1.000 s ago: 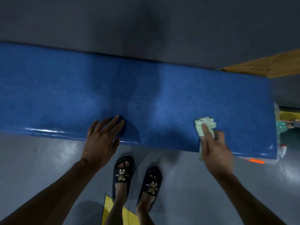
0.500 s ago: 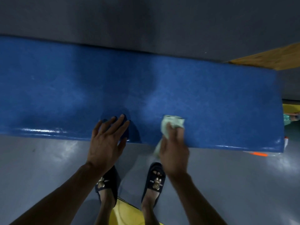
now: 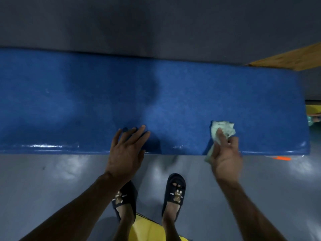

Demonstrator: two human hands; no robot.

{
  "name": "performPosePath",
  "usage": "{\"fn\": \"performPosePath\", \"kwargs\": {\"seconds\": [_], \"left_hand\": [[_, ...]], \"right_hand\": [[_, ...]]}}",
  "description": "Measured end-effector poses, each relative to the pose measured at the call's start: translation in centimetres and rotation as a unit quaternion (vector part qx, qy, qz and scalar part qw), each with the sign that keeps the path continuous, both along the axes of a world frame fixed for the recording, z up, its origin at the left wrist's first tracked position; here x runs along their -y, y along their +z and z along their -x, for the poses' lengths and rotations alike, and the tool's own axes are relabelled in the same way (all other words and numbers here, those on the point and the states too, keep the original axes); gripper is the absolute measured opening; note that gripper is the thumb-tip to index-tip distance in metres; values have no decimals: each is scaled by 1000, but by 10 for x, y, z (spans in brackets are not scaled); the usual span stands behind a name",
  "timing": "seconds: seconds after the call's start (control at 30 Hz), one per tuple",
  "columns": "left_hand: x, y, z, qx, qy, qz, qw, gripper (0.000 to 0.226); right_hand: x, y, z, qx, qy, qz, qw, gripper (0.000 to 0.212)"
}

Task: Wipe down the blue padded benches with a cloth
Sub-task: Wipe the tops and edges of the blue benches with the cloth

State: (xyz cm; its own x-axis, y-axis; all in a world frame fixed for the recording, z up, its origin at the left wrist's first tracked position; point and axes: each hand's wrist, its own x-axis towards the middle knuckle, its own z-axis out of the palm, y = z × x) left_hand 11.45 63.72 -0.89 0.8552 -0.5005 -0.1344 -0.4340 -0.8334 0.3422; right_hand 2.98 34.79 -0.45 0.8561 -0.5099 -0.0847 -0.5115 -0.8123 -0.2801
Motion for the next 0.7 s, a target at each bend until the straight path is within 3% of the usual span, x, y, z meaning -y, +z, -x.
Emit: {"fn": "performPosePath", "kwargs": {"seconds": [0.07,0.17,0.3,0.43,0.53,0.7], "left_hand": [[-4,2,-1,1,-9,13,1000,62],[-12,1,-2,16,-14,29,999,59],[-27,2,1,6,-12,40,999,52],[-40,3,-1,-20,2,20,1000,54],[-50,3,-5,-32,19,16,999,56],[-63,3,-12,-36,45,20,998,58]], "right_hand": [[-56,-6,-2,26,-1,-39,999,55],[-104,-9,-4,10,62,-15,998,47],[-48,3,5,-40,208,-4,977,56],[6,10,22,-28,33,-31,999,50],[-25,-2,12,-17,-62,-37,997,51],[-145,-13,-18,31,-8,-75,997,42]]}}
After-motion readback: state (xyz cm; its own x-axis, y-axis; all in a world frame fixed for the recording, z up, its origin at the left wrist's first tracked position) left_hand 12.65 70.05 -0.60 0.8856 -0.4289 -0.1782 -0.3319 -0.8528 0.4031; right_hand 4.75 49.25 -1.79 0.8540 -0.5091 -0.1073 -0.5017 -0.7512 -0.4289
